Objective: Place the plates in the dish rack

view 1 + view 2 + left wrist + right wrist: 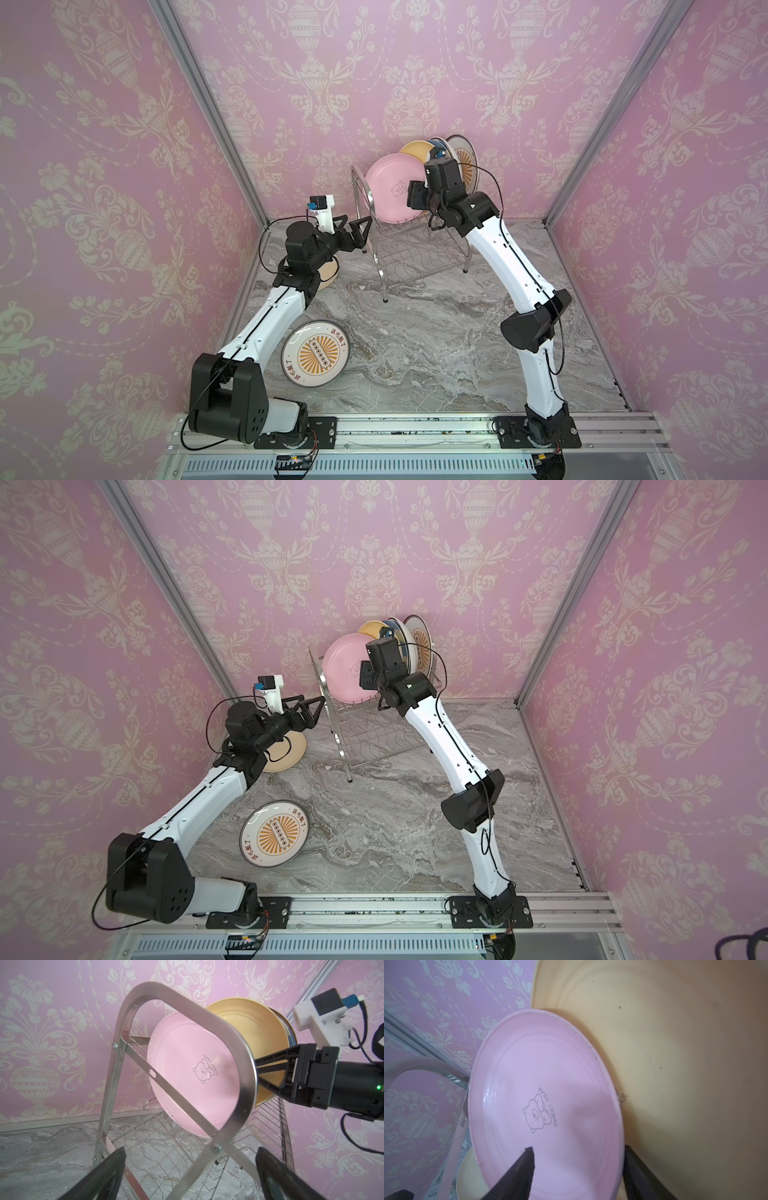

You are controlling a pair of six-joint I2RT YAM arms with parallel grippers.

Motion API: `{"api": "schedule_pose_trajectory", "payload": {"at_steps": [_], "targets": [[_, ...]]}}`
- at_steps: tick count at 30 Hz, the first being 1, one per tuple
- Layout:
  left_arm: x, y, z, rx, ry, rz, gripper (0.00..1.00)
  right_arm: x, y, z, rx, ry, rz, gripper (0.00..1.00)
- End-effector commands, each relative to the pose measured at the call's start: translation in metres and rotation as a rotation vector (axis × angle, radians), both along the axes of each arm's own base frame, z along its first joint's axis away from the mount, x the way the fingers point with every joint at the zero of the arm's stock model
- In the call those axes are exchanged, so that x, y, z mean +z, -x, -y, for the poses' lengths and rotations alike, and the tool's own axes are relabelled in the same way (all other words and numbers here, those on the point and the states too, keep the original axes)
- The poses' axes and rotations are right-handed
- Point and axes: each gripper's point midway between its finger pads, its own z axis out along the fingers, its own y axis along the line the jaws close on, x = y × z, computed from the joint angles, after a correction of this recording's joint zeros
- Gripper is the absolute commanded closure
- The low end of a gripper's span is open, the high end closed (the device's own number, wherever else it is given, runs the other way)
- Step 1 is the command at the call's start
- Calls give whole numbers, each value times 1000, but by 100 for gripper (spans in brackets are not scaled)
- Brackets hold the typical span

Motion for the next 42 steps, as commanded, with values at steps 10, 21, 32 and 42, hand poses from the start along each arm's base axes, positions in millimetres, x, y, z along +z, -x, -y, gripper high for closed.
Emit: {"api": "schedule_pose_trajectory", "payload": {"at_steps": [10,21,32,42], "targets": [[15,-13,11,-73,53,59,1,-19,-10,-22,96,-139,-59,37],[5,-17,16,-97,59,44,1,-1,-1,-29,146,-189,-14,51],[2,-16,21,-114,60,35,1,14,6,-29,140,-165,32,65],[4,-14,23,-124,64,36,1,29,13,-22,104,-92,75,85]]}}
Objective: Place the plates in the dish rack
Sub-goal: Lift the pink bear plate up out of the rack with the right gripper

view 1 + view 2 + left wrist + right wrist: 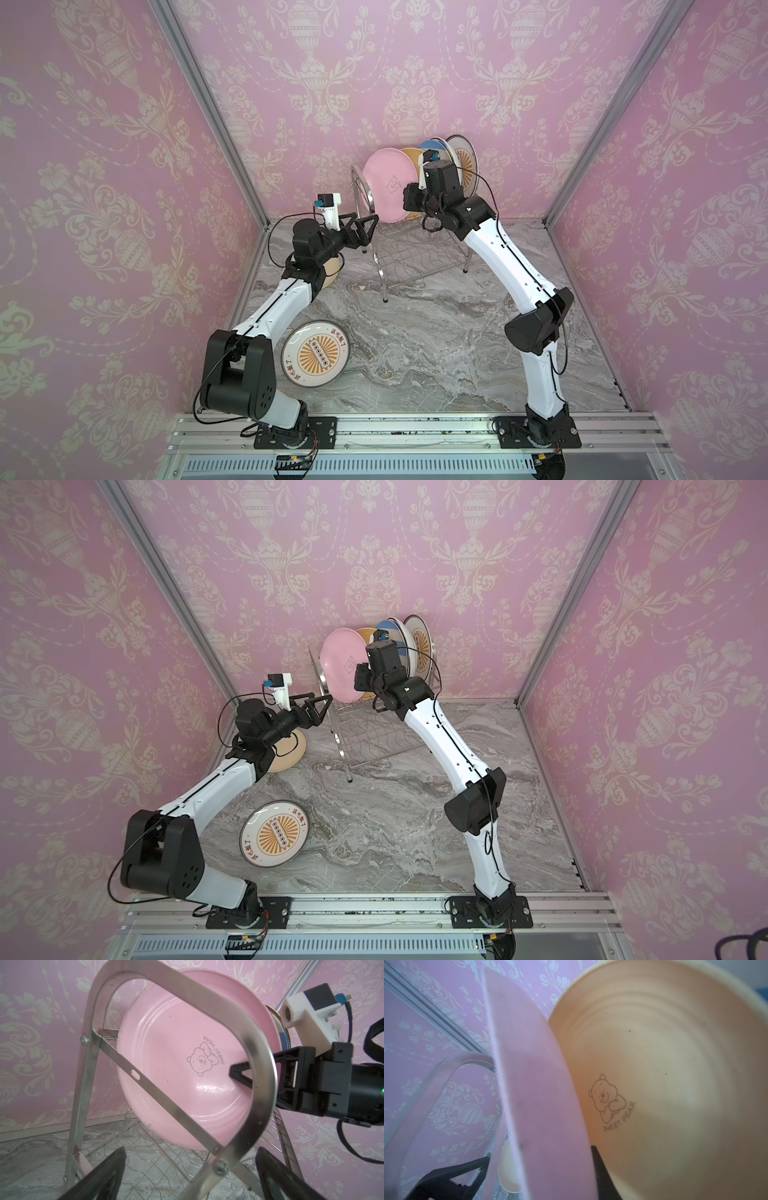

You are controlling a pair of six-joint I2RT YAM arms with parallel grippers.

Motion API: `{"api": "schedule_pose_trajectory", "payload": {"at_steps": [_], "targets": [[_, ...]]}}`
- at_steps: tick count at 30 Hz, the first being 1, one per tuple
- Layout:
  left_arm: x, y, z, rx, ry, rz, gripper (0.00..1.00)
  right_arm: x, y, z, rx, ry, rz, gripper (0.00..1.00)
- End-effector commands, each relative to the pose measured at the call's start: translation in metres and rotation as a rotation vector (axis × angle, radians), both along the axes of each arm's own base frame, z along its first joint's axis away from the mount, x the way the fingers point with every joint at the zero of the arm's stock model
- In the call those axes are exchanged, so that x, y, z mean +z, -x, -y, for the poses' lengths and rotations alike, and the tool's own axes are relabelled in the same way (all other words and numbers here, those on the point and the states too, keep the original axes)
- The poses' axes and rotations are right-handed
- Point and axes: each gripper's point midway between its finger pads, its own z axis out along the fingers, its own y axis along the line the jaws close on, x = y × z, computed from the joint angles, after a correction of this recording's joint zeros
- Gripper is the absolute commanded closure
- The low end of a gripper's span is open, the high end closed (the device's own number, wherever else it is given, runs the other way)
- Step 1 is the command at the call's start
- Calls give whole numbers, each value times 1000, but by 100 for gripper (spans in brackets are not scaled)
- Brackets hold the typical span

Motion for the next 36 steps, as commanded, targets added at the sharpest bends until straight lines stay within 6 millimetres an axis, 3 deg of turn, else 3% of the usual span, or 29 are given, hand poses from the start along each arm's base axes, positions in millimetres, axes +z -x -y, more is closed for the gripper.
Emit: {"api": "schedule_pose_trajectory", "payload": {"at_steps": [1,12,22,26,31,36], "targets": [[14,2,6,-35,25,25,1,25,7,15,-47,41,61,87],[23,8,4,-29,9,30,1,91,27,39,-132,98,239,100],[31,16,-2,-3,-22,41,1,136,44,61,-189,116,357,100],[29,16,-2,1,-30,34,1,137,47,70,-215,147,356,100],[25,16,-2,-3,-27,19,1,127,52,65,-169,133,328,100],[33,29,-20,58,-107,21,1,136,77,61,-49,89,314,100]]}}
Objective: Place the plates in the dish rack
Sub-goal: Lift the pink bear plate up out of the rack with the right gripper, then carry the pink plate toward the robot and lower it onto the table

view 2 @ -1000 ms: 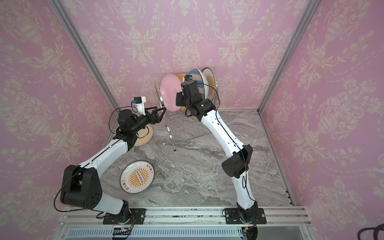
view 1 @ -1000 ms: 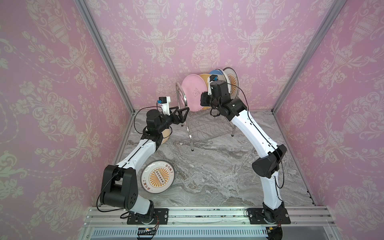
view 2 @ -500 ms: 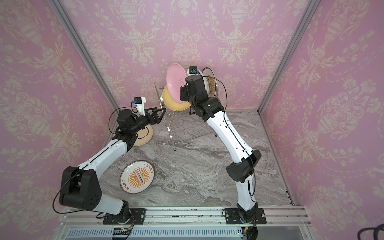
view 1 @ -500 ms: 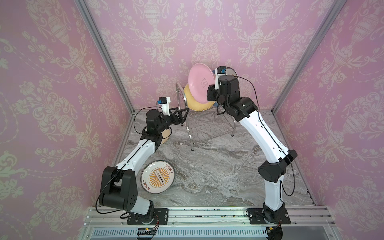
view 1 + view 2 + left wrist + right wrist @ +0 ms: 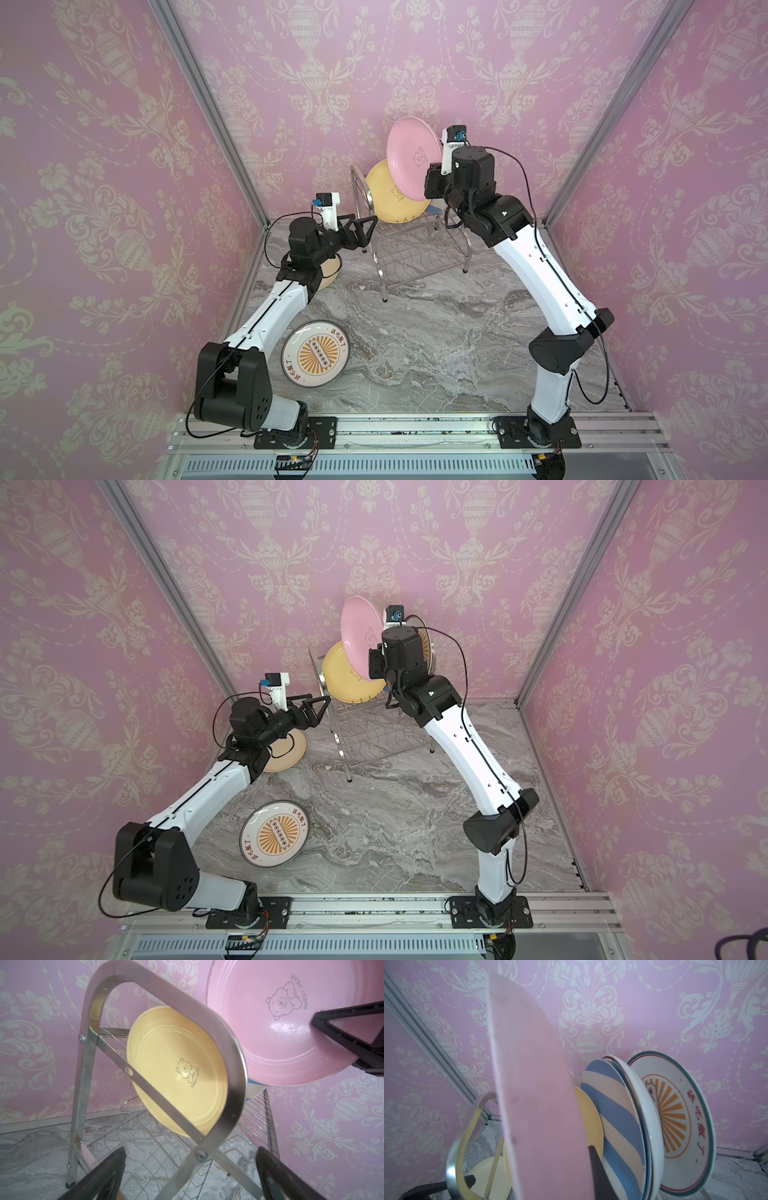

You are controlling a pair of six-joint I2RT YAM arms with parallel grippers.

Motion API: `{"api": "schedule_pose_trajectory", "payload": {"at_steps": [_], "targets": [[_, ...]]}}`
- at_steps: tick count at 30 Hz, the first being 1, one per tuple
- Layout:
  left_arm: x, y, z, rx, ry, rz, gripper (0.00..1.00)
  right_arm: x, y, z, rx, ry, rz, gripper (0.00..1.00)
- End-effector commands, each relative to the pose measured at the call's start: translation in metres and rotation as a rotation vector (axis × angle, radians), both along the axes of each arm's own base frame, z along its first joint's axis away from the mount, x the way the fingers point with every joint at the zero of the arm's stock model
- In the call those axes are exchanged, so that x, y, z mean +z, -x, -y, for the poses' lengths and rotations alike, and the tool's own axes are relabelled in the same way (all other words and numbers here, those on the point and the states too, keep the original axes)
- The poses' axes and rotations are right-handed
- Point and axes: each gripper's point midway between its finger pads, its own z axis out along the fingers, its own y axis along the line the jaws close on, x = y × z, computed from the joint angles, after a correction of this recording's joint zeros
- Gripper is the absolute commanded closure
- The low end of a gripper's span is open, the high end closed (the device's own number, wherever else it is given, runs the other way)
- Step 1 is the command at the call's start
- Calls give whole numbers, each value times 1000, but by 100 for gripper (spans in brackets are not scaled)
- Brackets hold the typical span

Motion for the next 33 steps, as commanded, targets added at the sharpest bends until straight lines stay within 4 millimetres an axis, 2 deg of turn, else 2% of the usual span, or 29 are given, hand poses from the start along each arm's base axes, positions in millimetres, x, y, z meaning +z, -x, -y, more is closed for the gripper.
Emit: {"api": "schedule_pose_trajectory", "payload": {"at_steps": [1,4,7,11,14,19,20,24,27,33], "targets": [[24,16,-20,72,-104,44,1,36,37,5,113,-64,39,100],[27,31,-36,134,-203,19,1,25,66,15,168,-28,-35,100],[26,49,-52,189,-271,-15,1,6,105,30,211,-31,-111,100],[24,64,-61,215,-303,-52,1,-26,165,48,293,-131,-222,100],[19,70,-63,220,-300,-71,1,-77,205,57,330,-180,-380,100],[9,80,-65,231,-278,-93,1,-198,259,44,436,-307,-715,100],[6,81,-65,231,-276,-100,1,-216,266,42,436,-358,-757,100],[-5,84,-65,227,-258,-129,1,-273,276,39,418,-462,-826,100],[-13,83,-63,218,-246,-147,1,-305,275,34,414,-510,-858,100],[-28,81,-60,198,-245,-171,1,-345,262,19,421,-578,-883,100]]}}
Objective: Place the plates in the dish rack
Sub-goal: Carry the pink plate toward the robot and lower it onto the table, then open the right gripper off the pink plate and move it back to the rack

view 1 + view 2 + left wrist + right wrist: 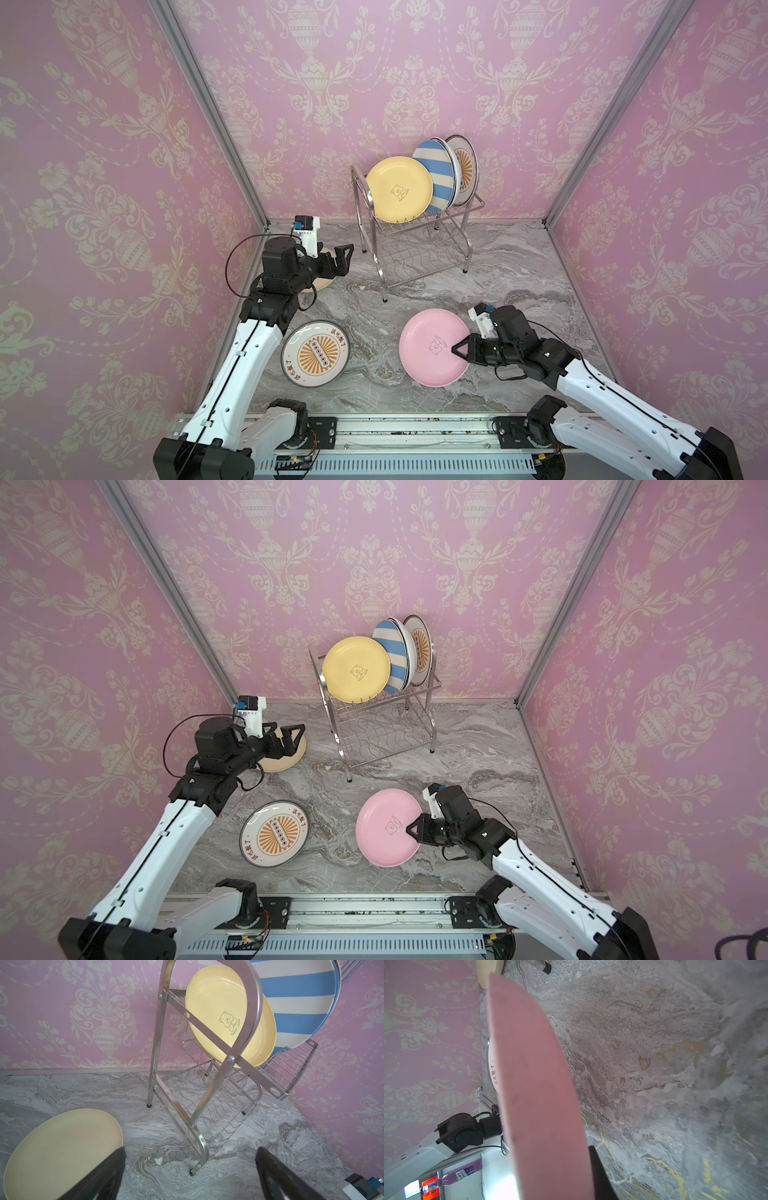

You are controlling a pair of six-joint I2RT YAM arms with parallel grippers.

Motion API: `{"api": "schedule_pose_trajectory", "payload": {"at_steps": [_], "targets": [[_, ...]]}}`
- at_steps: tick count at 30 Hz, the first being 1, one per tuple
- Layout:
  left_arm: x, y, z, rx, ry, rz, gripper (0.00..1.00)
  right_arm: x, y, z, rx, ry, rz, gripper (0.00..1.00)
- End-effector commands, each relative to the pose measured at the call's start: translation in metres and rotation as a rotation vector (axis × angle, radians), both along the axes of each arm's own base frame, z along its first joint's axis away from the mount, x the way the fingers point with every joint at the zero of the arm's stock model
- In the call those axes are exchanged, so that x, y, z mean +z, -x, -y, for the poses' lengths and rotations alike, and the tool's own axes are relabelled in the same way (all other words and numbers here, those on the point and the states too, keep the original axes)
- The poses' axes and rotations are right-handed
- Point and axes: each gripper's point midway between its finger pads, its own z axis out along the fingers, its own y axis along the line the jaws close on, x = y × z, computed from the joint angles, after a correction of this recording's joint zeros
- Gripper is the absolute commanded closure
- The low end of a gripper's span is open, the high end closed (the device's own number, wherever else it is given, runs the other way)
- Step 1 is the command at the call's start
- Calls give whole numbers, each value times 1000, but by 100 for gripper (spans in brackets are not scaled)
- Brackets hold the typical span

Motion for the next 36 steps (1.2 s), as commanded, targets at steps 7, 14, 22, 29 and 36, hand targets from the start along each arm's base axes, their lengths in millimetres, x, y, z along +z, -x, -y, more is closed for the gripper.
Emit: {"api": "schedule_pose_trajectory", "payload": {"at_steps": [7,14,22,29,36], "targets": [[-16,0,2,-12,24,-30,1,-15,-29,-48,29,-176,2,100],[-24,-3,6,-30,35,-45,1,-41,-37,-60,44,-150,-40,100],[-25,-1,5,-31,18,-40,1,-67,-38,-62,54,-79,-89,99],[-26,-4,5,-33,16,-43,1,-83,-33,-48,60,46,-123,65],[-24,-7,6,-37,21,-37,1,-78,-33,-37,70,138,-121,49]]}}
